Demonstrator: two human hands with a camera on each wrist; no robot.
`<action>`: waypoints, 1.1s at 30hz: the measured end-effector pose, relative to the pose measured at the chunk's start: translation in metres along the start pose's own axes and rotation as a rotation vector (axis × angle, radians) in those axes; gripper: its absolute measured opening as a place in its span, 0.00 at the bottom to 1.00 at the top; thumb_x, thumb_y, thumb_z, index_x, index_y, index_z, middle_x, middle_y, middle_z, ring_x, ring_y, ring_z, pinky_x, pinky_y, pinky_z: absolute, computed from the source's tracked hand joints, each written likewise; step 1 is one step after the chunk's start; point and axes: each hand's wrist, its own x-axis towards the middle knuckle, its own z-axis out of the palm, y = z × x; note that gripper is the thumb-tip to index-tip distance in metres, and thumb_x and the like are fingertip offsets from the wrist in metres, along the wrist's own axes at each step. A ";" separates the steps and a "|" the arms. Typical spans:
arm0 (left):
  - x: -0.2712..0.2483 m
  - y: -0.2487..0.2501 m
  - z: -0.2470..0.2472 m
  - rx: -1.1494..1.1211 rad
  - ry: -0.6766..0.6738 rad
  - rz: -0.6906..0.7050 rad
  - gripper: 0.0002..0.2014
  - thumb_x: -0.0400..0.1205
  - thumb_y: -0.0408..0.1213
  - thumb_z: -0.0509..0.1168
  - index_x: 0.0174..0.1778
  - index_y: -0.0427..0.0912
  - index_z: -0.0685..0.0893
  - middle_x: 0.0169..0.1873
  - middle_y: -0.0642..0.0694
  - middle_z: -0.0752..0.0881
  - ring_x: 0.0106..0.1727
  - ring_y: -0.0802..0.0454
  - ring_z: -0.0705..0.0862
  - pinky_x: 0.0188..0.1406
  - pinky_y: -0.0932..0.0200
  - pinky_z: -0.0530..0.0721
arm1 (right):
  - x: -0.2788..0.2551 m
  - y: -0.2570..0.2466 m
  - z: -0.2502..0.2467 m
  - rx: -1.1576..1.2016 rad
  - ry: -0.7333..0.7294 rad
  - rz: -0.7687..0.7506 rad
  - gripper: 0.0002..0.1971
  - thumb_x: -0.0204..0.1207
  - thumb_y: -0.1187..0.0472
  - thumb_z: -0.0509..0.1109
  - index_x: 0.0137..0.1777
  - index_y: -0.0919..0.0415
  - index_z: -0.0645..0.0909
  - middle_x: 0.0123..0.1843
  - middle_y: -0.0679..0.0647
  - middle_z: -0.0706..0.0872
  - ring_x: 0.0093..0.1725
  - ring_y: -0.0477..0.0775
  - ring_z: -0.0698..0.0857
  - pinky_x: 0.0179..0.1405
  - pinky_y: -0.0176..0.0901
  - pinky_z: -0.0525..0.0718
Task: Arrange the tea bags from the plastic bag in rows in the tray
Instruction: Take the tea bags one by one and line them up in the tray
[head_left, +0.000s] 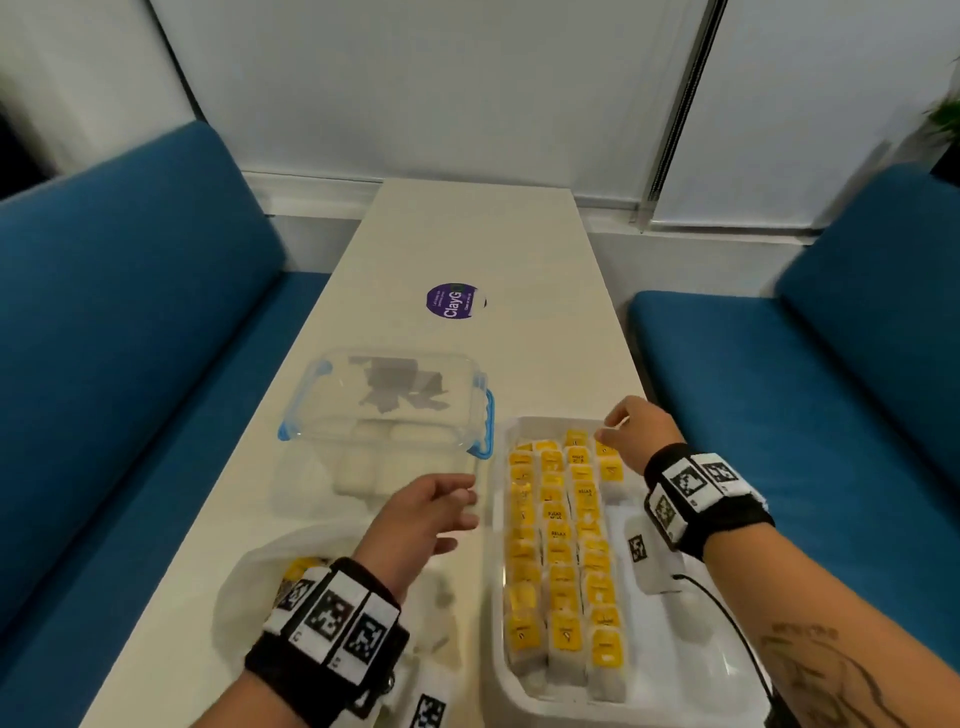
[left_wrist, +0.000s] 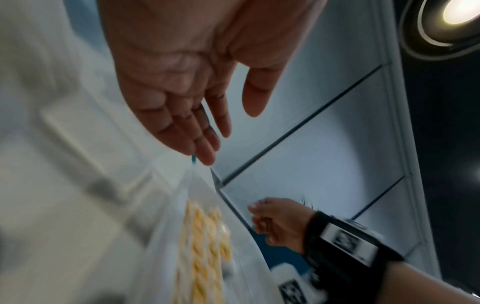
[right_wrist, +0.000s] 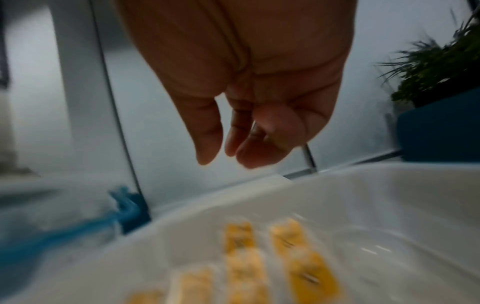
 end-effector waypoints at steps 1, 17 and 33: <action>-0.004 0.005 -0.014 0.001 0.047 0.024 0.08 0.83 0.32 0.59 0.50 0.47 0.82 0.45 0.48 0.86 0.42 0.53 0.84 0.42 0.59 0.77 | -0.013 -0.018 -0.002 0.040 -0.045 -0.063 0.06 0.75 0.61 0.71 0.46 0.59 0.76 0.44 0.57 0.83 0.38 0.53 0.81 0.36 0.45 0.82; -0.040 -0.084 -0.146 0.862 0.266 -0.104 0.27 0.79 0.36 0.62 0.73 0.61 0.69 0.67 0.46 0.71 0.58 0.47 0.82 0.60 0.56 0.80 | -0.176 -0.156 0.193 -0.904 -0.731 -0.825 0.39 0.74 0.57 0.71 0.81 0.58 0.55 0.81 0.62 0.56 0.76 0.68 0.64 0.73 0.59 0.68; -0.056 -0.090 -0.149 0.878 0.287 0.018 0.32 0.78 0.26 0.58 0.79 0.52 0.62 0.66 0.47 0.67 0.56 0.47 0.81 0.54 0.60 0.80 | -0.170 -0.144 0.186 -0.438 -0.736 -0.599 0.12 0.69 0.71 0.71 0.49 0.56 0.84 0.53 0.58 0.84 0.54 0.60 0.83 0.52 0.44 0.82</action>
